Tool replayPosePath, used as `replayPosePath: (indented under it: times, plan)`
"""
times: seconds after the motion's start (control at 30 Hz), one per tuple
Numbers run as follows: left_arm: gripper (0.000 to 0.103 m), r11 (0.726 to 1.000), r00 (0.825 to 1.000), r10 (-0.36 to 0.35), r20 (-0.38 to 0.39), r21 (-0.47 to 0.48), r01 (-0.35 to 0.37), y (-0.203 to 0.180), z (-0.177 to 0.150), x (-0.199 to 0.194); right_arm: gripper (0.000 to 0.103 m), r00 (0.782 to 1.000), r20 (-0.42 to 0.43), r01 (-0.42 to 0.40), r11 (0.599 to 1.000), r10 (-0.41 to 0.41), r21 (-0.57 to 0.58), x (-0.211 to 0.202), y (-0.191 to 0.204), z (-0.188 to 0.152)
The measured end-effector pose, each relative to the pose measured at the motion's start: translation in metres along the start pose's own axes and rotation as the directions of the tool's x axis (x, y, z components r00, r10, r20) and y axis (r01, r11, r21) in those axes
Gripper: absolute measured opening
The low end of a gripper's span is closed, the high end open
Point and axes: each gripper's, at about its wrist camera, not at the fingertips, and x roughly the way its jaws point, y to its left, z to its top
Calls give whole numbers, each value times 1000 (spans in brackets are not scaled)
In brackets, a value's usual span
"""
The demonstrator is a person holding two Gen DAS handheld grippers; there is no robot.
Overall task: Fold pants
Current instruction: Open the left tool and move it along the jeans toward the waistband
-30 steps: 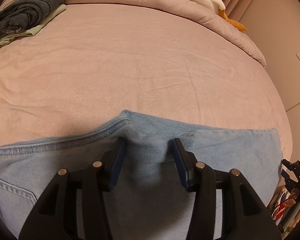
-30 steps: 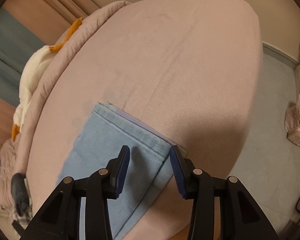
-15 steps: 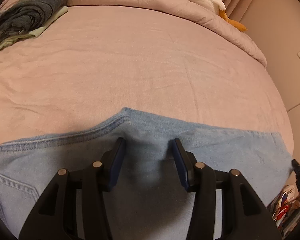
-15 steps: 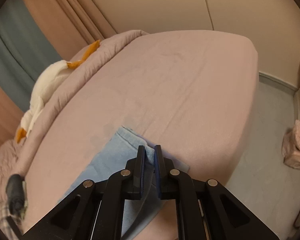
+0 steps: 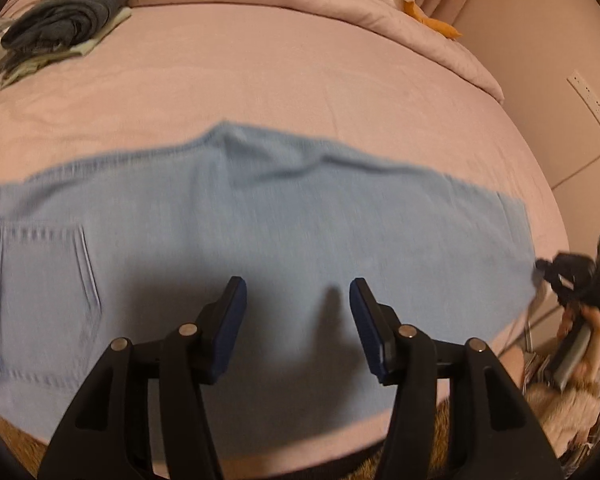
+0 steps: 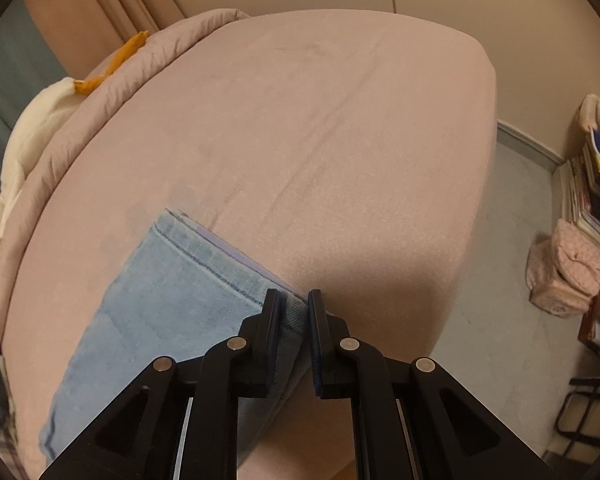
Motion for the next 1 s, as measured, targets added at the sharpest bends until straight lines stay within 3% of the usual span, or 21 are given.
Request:
replayPosePath:
  times: [0.13, 0.23, 0.67, 0.7, 0.8, 1.0]
  plan:
    - [59, 1000, 1000, 8, -13, 19, -8, 1, -14, 9, 10, 1000, 6, 30, 999, -30, -11, -1, 3, -2]
    - [69, 1000, 1000, -24, 0, 20, 24, 1, -16, 12, 10, 999, 11, 43, 999, -43, -18, -2, 5, -4]
    - [76, 994, 994, -104, 42, -23, 105, 7, -20, 8, 15, 996, 14, 84, 996, -83, -35, -5, 6, -5]
    - [76, 994, 993, -108, 44, -25, 109, 7, -19, 8, 20, 995, 14, 95, 995, -94, -39, -5, 6, -5]
    - [77, 993, 993, -112, 47, -24, 113, 6, -19, 8, 67, 990, 24, 142, 989, -141, -30, -6, 4, -6]
    - [80, 993, 993, -111, 42, -23, 112, 4, -18, 9, 68, 999, -9, 47, 999, -47, 6, -7, -4, -5]
